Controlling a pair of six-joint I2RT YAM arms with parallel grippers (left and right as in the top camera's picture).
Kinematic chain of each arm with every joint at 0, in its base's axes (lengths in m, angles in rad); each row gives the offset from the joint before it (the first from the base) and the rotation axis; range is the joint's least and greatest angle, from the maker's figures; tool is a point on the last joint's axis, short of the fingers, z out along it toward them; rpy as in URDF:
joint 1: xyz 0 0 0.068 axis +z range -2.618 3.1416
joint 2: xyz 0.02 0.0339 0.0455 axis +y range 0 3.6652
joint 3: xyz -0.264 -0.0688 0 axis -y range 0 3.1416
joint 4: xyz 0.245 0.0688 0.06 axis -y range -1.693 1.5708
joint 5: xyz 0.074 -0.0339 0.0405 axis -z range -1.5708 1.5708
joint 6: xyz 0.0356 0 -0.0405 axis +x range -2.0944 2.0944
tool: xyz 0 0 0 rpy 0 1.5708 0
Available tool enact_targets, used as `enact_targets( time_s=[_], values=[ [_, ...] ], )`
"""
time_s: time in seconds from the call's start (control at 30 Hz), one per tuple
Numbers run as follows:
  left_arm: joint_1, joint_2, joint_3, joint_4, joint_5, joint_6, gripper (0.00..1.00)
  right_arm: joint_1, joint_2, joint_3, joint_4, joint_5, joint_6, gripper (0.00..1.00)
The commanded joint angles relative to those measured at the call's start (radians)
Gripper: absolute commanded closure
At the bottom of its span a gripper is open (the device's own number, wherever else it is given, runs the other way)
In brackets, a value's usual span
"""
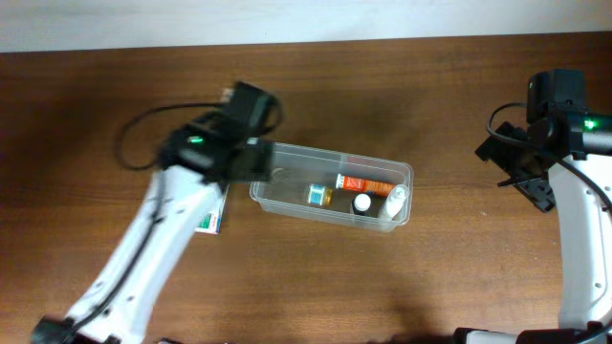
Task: Pack container
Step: 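Move the left gripper to the white-green box and grasp it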
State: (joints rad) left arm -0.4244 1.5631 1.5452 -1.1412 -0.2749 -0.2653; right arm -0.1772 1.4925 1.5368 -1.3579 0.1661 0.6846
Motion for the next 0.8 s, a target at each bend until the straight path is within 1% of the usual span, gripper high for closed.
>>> enact_targets(
  time_s=[0.0, 0.07, 0.13, 0.2, 0.3, 0.4, 0.5, 0.6, 0.77],
  values=[
    [0.136, 0.032, -0.023, -0.043, -0.017, -0.018, 0.14, -0.007, 0.001, 0.0, 0.001, 0.002, 0.007, 0.02],
    [0.205, 0.069, -0.051, -0.044, 0.056, 0.062, 0.13, -0.007, 0.001, 0.0, 0.001, 0.002, 0.007, 0.01],
    [0.246, 0.106, -0.07, -0.044, 0.101, 0.109, 0.13, -0.007, 0.001, 0.0, 0.001, 0.002, 0.007, 0.02],
    [0.291, 0.195, -0.084, -0.043, 0.183, 0.212, 0.13, -0.007, 0.001, 0.0, 0.001, 0.002, 0.007, 0.02],
    [0.296, 0.288, -0.084, -0.027, 0.209, 0.24, 0.13, -0.007, 0.001, 0.0, 0.001, 0.002, 0.007, 0.02],
    [0.297, 0.363, -0.084, -0.011, 0.208, 0.24, 0.13, -0.007, 0.001, 0.0, 0.001, 0.002, 0.007, 0.02],
    [0.298, 0.433, -0.084, 0.026, 0.208, 0.237, 0.19, -0.007, 0.001, 0.0, 0.001, 0.002, 0.007, 0.02],
    [0.301, 0.478, -0.084, 0.058, 0.208, 0.235, 0.19, -0.007, 0.001, 0.0, 0.001, 0.002, 0.007, 0.02],
    [0.303, 0.523, -0.088, 0.056, 0.208, 0.259, 0.18, -0.007, 0.001, 0.0, 0.001, 0.002, 0.007, 0.02]
  ],
)
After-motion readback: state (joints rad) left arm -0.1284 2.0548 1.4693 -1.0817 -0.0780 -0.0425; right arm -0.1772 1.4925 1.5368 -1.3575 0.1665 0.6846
